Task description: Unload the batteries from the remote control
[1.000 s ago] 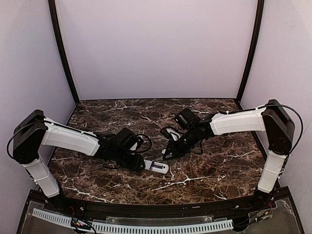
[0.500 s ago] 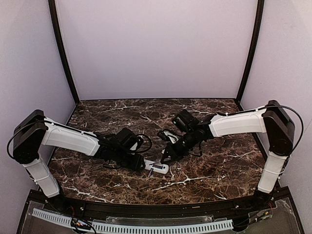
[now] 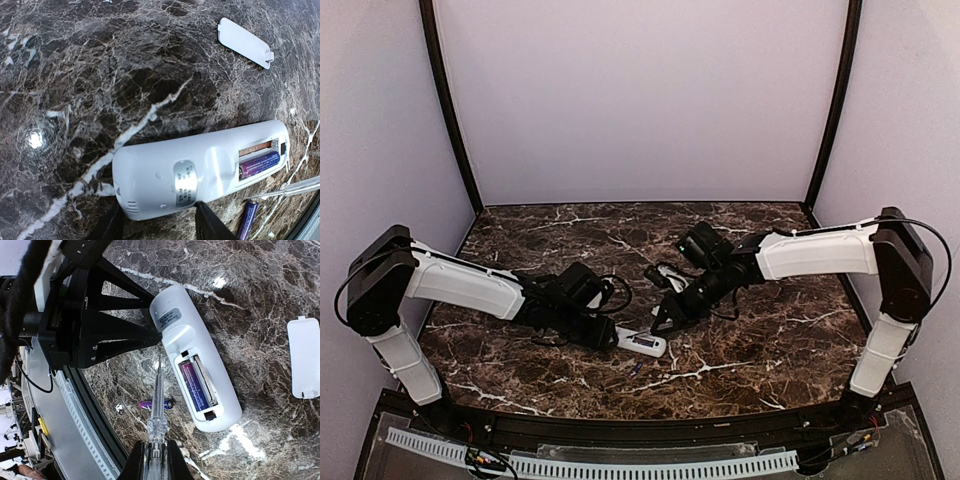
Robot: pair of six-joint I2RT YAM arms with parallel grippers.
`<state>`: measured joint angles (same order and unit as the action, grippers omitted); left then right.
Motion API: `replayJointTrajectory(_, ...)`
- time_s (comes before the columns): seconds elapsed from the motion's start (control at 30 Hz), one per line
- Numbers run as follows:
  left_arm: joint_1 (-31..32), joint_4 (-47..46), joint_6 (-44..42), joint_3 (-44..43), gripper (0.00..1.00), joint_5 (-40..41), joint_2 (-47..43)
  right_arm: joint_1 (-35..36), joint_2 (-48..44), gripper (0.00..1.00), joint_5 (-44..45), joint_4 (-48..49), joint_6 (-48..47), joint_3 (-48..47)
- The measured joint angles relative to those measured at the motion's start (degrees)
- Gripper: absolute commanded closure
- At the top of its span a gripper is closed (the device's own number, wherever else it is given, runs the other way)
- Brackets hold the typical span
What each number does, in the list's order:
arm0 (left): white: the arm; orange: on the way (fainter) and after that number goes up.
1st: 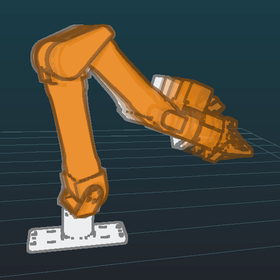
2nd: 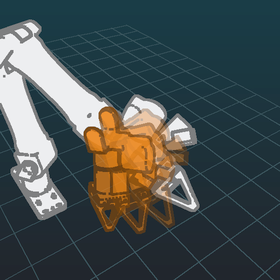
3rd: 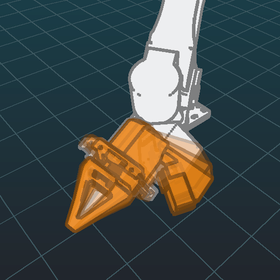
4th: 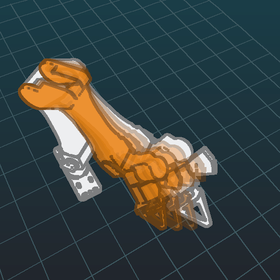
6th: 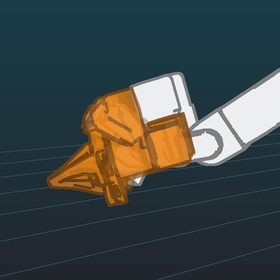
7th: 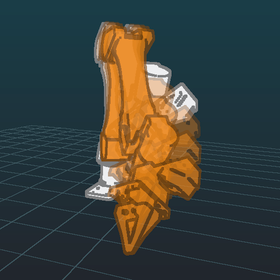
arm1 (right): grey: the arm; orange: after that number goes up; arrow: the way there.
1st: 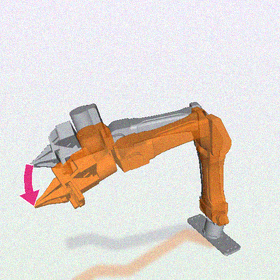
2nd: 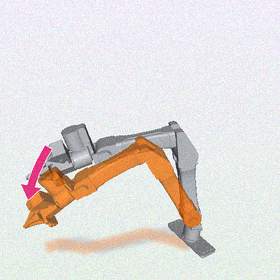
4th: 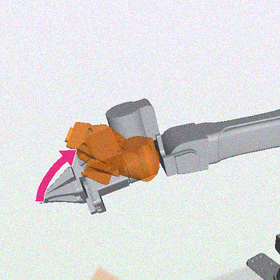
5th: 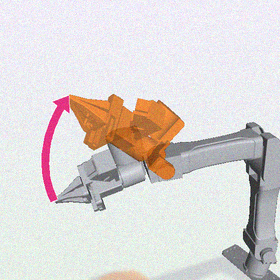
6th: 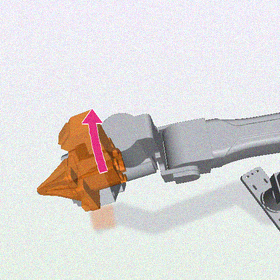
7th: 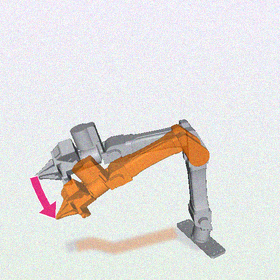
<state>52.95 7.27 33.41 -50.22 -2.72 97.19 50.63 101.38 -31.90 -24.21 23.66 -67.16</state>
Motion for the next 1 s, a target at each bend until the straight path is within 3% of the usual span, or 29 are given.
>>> replayJointTrajectory(0.23,0.17,0.04,-0.52,0.5,0.48,-0.24,-0.61,0.0,-3.54,1.0,2.19,-2.08,-0.04,0.15)
replayJointTrajectory(0.5,0.96,2.6,-8.44,1.44,0.17,-0.79,-4.92,-0.13,-8.35,1.0,6.01,-5.09,-0.46,1.01)
replayJointTrajectory(0.77,0.96,3.98,-22.25,0.2,0.15,3.5,-10.95,-2.56,-16.15,1.0,9.29,-7.63,-0.72,4.15)
replayJointTrajectory(1.0,0.96,-2.97,-41.92,2.19,0.13,5.33,-17.55,-4.81,-19.15,1.0,10.19,-9.75,-1.03,5.88)
